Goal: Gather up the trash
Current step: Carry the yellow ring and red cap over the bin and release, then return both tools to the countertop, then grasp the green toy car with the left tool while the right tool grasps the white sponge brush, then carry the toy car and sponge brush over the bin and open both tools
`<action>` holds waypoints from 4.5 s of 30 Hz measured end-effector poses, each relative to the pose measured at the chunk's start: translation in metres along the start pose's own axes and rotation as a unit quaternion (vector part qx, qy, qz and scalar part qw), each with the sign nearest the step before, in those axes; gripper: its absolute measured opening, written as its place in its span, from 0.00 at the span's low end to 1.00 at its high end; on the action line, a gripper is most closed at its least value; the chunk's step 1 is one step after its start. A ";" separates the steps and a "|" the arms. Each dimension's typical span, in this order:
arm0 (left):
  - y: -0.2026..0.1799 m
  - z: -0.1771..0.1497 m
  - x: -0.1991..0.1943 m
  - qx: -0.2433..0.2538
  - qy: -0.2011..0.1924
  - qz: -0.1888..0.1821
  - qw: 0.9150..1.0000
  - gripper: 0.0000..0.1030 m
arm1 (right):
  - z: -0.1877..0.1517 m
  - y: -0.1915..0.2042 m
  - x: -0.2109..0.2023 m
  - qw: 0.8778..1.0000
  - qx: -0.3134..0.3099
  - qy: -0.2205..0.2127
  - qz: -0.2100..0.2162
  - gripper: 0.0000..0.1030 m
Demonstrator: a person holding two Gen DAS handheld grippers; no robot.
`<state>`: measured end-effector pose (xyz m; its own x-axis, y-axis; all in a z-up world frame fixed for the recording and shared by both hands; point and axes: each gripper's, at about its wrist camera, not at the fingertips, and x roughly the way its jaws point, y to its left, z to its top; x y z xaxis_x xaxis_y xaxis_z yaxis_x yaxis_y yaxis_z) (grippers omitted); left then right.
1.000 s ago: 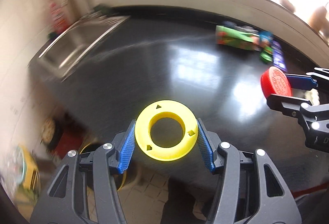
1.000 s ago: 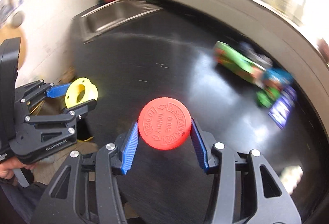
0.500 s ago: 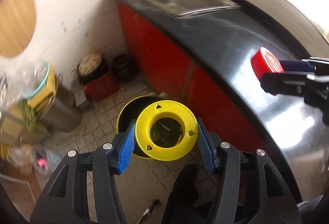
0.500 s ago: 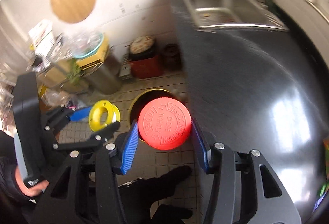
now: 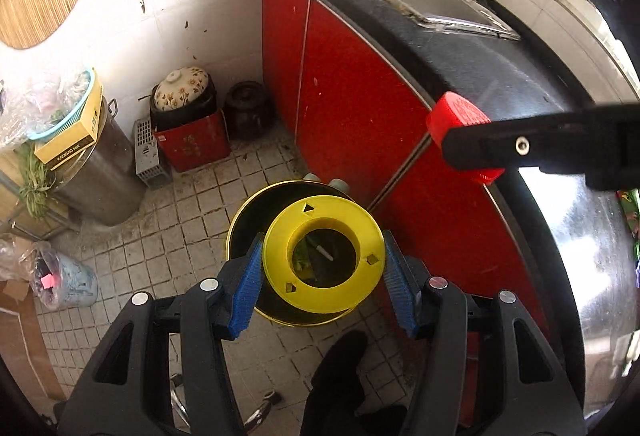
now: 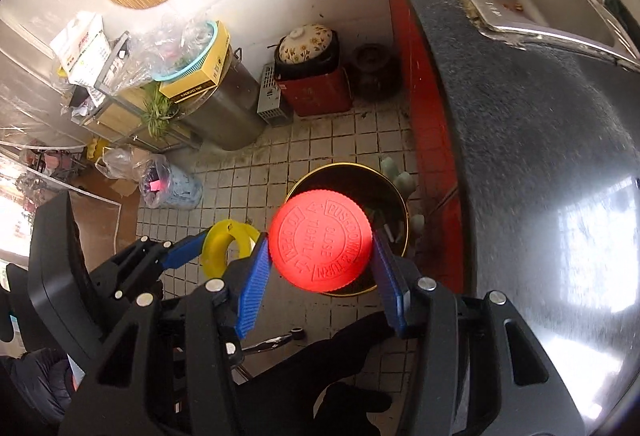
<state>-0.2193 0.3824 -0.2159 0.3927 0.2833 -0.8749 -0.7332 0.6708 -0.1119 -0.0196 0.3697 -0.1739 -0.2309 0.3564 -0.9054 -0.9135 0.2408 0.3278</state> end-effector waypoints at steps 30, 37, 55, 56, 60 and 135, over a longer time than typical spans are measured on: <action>-0.111 0.029 -0.034 0.135 -0.033 -0.060 0.988 0.88 | -0.116 -0.095 -0.161 0.977 0.127 -0.129 -0.109 0.74; -0.246 0.009 -0.061 0.299 -0.036 -0.172 0.938 0.88 | -0.255 -0.146 -0.255 0.916 0.264 -0.191 -0.234 0.74; -0.455 -0.117 -0.124 0.529 -0.018 -0.293 0.796 0.91 | -0.538 -0.151 -0.335 0.754 0.521 -0.215 -0.338 0.76; -0.457 -0.120 -0.126 0.532 -0.018 -0.292 0.795 0.91 | -0.541 -0.153 -0.334 0.753 0.523 -0.214 -0.337 0.76; -0.467 -0.121 -0.120 0.536 -0.012 -0.293 0.792 0.91 | -0.541 -0.156 -0.331 0.751 0.526 -0.214 -0.336 0.76; -0.506 -0.160 -0.106 0.564 -0.017 -0.267 0.781 0.31 | -0.545 -0.199 -0.288 0.799 0.491 -0.176 -0.300 0.24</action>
<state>0.0209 -0.0968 -0.1417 0.5036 -0.2389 -0.8302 0.4894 0.8708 0.0463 0.0465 -0.2726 -0.1260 0.4157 0.1009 -0.9039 -0.0806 0.9940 0.0739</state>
